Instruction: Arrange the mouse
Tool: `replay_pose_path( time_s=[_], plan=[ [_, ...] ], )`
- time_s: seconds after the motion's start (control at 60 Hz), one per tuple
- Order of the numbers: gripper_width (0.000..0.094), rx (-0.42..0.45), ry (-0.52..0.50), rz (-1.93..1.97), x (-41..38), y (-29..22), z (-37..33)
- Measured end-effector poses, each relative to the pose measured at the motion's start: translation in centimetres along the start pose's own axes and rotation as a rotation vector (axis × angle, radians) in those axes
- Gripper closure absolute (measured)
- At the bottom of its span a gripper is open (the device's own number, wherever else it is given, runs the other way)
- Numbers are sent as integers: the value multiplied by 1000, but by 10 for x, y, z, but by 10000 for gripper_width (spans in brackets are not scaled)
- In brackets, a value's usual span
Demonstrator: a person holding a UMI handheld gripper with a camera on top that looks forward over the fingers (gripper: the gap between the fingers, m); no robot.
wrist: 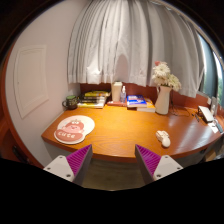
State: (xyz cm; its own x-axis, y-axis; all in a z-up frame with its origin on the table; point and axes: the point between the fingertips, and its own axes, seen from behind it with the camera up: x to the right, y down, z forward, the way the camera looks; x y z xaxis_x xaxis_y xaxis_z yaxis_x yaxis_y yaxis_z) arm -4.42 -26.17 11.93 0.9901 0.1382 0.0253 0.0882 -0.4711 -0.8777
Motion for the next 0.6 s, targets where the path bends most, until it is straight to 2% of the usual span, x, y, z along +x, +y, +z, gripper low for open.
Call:
replay_pose_path(
  time_s=[0.133,0.15,0.2,0.317,0.45,0.6],
  plan=[
    [77,-88,54,17,45,46,11],
    [78,-97,63,24,43,38,5],
    [78,-120,99,31,77,69,21],
    [84,-171,173,69,134,91,41],
    [84,-202,239,77,194,91,73],
    [83,-206,253,72,238,74,122]
  ],
)
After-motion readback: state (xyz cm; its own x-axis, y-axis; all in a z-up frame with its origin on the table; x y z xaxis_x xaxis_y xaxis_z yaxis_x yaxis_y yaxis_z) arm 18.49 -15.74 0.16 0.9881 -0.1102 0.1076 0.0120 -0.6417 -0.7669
